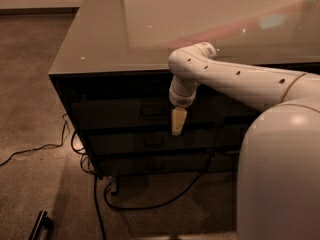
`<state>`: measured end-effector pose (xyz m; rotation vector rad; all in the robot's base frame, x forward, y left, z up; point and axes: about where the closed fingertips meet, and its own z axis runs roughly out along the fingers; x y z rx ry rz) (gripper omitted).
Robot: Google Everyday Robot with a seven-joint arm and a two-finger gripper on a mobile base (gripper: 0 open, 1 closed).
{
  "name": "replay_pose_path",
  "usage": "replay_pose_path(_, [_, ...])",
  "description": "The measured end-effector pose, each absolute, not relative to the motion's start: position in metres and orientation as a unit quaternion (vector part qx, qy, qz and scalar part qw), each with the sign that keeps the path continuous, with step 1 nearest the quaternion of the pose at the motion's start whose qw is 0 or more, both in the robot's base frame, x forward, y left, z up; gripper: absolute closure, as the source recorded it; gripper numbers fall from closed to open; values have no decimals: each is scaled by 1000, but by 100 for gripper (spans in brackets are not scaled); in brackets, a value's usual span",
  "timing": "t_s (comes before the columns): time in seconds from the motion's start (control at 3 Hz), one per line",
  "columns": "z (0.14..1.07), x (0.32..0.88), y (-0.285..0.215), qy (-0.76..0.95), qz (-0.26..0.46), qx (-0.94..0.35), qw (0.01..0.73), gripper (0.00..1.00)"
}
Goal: Open top drawer
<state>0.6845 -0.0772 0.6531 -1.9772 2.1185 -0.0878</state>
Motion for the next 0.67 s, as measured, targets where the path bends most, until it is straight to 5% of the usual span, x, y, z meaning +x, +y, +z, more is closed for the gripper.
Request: replay_pose_path(0.67, [638, 677, -87, 717, 25, -678, 159, 3])
